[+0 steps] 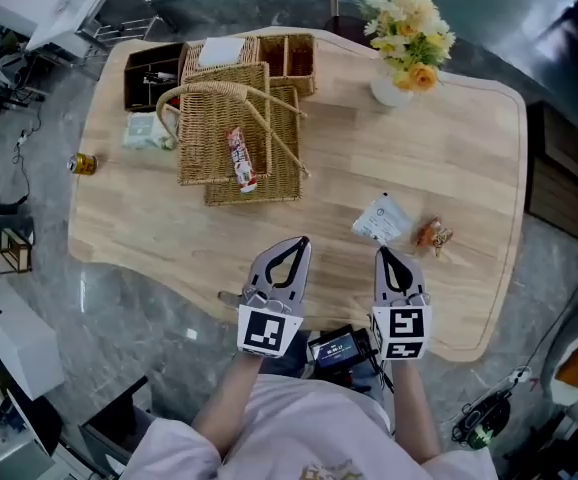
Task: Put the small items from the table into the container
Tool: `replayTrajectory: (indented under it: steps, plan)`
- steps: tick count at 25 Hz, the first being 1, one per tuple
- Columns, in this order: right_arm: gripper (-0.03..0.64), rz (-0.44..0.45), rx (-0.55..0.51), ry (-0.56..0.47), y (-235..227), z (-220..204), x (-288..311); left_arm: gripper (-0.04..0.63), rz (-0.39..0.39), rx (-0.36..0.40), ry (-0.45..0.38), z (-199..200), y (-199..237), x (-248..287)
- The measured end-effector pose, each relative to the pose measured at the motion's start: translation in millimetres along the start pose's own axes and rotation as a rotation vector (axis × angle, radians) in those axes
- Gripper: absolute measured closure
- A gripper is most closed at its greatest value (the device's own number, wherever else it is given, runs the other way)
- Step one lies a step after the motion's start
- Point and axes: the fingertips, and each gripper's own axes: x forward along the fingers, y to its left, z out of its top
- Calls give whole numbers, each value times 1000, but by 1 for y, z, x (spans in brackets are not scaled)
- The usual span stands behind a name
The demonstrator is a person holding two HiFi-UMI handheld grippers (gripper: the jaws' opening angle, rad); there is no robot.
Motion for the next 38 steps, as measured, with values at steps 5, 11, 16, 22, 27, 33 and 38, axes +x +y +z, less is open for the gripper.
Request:
replayTrajectory:
  steps: [5, 11, 16, 22, 27, 33, 38]
  plan:
    - [594, 10, -13, -35, 13, 19, -10, 592, 42, 28, -21, 10, 18, -24]
    - [594, 30, -33, -65, 28, 40, -20, 592, 72, 48, -65, 27, 30, -43]
    - [594, 74, -32, -69, 46, 56, -24, 592, 67, 89, -110, 36, 37, -54]
    - [594, 132, -55, -91, 71, 89, -26, 592, 99, 76, -140, 53, 56, -66]
    - [594, 177, -70, -118, 91, 117, -26, 592, 133, 95, -169, 66, 79, -76]
    - [594, 217, -97, -134, 114, 140, -21, 592, 167, 85, -189, 74, 104, -87]
    - [594, 247, -130, -139, 136, 159, -12, 592, 176, 66, -203, 81, 122, -92]
